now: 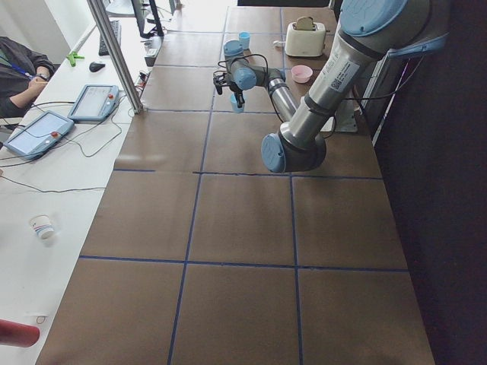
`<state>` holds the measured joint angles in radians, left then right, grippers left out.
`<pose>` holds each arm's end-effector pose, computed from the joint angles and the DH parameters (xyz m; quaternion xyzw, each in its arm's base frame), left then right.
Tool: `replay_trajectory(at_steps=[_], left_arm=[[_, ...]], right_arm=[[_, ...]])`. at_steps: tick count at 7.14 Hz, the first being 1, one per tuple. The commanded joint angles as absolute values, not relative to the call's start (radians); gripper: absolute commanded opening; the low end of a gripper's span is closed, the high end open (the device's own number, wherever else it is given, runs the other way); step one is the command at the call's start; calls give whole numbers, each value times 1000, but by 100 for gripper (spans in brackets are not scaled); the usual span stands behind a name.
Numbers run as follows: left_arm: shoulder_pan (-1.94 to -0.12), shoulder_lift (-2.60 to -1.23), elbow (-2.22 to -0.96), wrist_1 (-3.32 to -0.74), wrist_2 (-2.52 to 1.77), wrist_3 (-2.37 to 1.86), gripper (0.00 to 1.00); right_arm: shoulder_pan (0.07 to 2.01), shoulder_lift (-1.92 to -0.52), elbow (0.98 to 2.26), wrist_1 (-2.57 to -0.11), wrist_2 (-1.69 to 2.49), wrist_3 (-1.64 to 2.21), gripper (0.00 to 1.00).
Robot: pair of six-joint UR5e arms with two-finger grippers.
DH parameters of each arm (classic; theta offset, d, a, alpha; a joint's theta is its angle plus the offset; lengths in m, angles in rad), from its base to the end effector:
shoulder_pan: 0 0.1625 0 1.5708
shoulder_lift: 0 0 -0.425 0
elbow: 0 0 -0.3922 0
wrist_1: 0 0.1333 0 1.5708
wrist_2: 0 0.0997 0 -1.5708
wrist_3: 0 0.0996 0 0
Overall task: Stack blue cups with both arms
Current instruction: 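Carry the light blue cup with the left gripper to the table center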
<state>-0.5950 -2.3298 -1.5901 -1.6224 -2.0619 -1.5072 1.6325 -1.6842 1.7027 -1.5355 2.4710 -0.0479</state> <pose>0.5345 -0.4660 0.1812 -0.0840 0.4420 -0.1385 0.8823 0.0827 -0.4427 0.6340 0.0480 -0.4329 -0.0055 0.9001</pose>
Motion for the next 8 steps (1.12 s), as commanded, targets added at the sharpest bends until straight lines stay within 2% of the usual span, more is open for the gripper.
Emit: replay_trajectory(at_steps=[1, 4, 6, 7, 8], left_arm=[[-572, -2362, -1523, -1670, -2039, -1523, 0], [-537, -2364, -1516, -1674, -2033, -1523, 0], [-531, -2367, -1516, -1674, -2033, -1523, 5], [-532, -2367, -1516, -1675, -2033, -1525, 22], [-531, -2356, -1514, -1712, -2033, -1517, 93]], right_arm=[[1632, -1684, 1704, -1536, 2470, -48, 100], [1632, -1684, 1703, -1536, 2467, -51, 100], [1634, -1684, 1703, -1536, 2467, -51, 100], [1632, -1683, 1701, -1536, 2465, -51, 100], [1632, -1683, 1703, -1536, 2467, -51, 100]])
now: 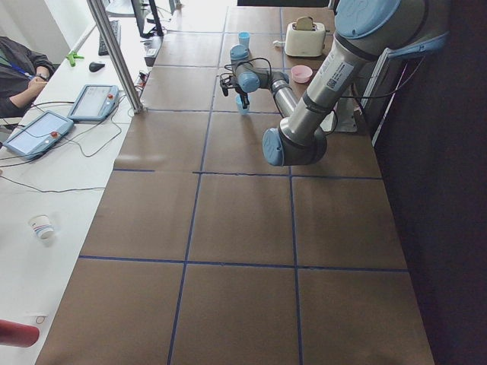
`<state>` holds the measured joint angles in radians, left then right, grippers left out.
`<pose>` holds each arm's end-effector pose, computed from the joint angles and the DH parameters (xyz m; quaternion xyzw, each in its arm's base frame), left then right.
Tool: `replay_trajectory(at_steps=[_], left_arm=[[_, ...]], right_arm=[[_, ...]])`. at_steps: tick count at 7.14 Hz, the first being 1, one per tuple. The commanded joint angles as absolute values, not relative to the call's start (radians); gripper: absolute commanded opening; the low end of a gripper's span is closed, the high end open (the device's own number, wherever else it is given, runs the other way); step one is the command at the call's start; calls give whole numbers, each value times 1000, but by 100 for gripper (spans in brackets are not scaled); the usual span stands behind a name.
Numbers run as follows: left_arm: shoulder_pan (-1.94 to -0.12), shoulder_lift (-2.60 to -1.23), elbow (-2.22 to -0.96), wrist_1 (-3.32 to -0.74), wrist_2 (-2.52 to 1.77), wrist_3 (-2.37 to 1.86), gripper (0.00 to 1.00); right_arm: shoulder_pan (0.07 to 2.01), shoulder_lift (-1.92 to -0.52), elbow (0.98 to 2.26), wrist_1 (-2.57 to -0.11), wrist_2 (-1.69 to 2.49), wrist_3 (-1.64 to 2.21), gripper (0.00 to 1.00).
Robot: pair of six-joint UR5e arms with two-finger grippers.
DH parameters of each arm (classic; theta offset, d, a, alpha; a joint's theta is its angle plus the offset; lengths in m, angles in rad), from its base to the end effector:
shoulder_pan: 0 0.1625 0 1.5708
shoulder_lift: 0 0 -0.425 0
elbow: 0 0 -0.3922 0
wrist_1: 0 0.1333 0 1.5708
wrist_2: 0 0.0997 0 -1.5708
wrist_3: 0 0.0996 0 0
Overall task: Stack blue cups with both arms
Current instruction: 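Carry the light blue cup with the left gripper to the table center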
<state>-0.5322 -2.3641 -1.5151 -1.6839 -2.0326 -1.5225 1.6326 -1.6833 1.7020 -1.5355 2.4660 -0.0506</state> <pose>0.5804 -0.4450 0.1807 -0.0848 0.4445 -0.1208 0.8835 0.0831 -0.4430 0.6343 0.0486 -0.4306 -0.0066 0.9012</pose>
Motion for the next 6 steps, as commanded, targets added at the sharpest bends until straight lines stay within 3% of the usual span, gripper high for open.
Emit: replay_trajectory(at_steps=[1, 6], left_arm=[[-531, -2341, -1517, -1754, -2029, -1516, 100], [-531, -2341, -1529, -1756, -2023, -1517, 100]], right_arm=[[1632, -1683, 1701, -1536, 2467, -51, 100], [1632, -1678, 1698, -1536, 2465, -51, 100]])
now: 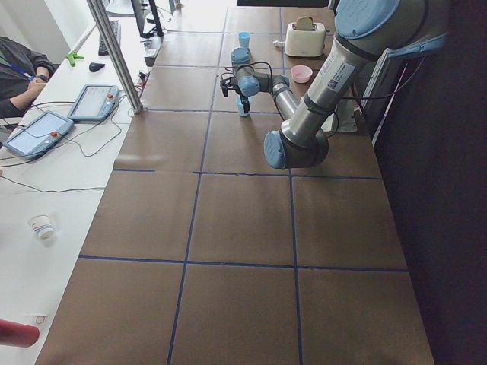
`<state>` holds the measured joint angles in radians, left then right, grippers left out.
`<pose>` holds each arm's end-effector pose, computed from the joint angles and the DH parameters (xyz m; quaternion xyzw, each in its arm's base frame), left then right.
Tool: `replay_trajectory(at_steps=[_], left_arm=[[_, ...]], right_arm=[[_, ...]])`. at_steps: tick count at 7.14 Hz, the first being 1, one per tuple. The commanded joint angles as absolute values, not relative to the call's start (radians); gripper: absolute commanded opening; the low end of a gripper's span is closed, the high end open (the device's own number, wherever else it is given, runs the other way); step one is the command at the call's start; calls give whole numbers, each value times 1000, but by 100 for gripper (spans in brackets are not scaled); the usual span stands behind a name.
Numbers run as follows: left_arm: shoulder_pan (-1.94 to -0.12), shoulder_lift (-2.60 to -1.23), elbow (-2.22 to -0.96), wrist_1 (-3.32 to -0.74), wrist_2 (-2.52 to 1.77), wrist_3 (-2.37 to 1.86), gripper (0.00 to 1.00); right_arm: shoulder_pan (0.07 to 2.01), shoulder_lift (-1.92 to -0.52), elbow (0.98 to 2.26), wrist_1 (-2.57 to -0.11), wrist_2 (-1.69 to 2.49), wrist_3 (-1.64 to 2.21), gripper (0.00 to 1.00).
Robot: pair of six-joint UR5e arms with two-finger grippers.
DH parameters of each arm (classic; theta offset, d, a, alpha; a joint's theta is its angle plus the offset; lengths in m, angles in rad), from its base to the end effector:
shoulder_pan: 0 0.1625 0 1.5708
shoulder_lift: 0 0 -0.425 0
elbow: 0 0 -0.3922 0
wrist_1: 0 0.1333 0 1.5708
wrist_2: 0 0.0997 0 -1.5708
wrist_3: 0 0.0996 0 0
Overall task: Stack blue cups with both arms
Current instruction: 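Open the left gripper to set the cup down and withdraw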
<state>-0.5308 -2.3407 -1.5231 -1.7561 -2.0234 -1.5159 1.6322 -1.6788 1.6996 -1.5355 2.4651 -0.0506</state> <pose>0.5773 -0.4429 0.1850 -0.0698 0.4672 -0.1109 0.8744 0.0831 -0.4451 0.6335 0.0494 -0.4301 -0.0073 0.9014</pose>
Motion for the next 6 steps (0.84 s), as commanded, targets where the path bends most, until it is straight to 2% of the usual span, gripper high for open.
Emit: replay_trajectory(at_steps=[1, 2, 3, 6], left_arm=[[-534, -2339, -1554, -1753, -2023, -1516, 100], [-557, -2304, -1639, -1728, -2035, -1516, 100], [-581, -2243, -1751, -1670, -2055, -1514, 100], [-760, -2096, -2074, -1311, -2177, -1254, 100]], right_arm=[[1632, -1678, 1698, -1536, 2465, -49, 100], [1632, -1628, 1718, -1540, 2465, -46, 100], [1632, -1638, 1721, -1537, 2473, -46, 100], [1558, -1655, 1723, -1504, 2506, 56, 100]])
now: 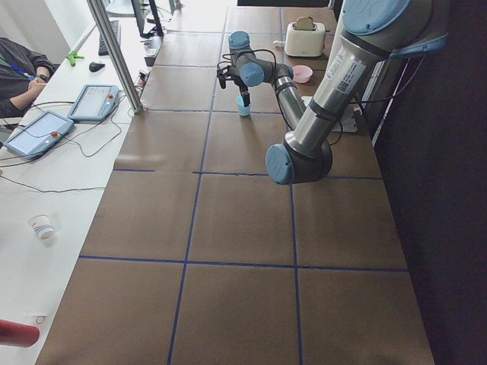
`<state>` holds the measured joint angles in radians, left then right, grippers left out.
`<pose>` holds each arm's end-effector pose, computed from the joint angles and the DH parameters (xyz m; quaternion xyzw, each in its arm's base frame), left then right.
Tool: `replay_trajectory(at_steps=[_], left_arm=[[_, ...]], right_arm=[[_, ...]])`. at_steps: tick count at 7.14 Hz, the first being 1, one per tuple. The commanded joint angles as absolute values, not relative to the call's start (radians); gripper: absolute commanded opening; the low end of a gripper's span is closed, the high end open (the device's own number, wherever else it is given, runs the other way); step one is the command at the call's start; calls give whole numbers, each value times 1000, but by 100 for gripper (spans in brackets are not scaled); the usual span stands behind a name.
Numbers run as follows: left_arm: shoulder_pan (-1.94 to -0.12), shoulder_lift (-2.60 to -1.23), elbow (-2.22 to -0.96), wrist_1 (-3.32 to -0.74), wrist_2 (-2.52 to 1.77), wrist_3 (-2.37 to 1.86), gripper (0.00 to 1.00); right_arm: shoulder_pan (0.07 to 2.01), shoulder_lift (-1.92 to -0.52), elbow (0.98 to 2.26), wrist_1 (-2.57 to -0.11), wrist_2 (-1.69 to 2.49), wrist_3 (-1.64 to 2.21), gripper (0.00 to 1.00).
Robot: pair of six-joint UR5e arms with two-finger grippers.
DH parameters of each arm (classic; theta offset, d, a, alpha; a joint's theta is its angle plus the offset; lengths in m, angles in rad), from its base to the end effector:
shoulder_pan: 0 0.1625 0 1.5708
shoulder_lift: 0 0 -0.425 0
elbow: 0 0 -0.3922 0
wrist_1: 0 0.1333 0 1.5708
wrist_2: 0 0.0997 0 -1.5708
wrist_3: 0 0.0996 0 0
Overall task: Stack blue cups with both arms
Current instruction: 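Open the left gripper to set the cup down and withdraw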
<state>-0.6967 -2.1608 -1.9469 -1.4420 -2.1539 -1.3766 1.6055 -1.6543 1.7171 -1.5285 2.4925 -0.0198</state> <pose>0.4006 -0.4374 0.1746 -0.0692 0.4645 -0.1044 0.8767 0.0699 -0.4593 0.6108 0.0591 -0.4426 -0.0167 0.8946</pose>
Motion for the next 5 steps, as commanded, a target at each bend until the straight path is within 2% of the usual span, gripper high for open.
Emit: replay_trajectory(at_steps=[1, 3, 5], left_arm=[[-796, -2062, -2126, -1252, -2177, -1170, 100], [-868, -1930, -2221, -1223, -2177, -1025, 100], [-952, -1840, -2247, -1221, -2183, -890, 100]], right_arm=[[1480, -1663, 1715, -1339, 2499, 263, 100], [1344, -1731, 1709, -1067, 2429, 539, 100], [1241, -1733, 1686, -959, 2381, 714, 100]])
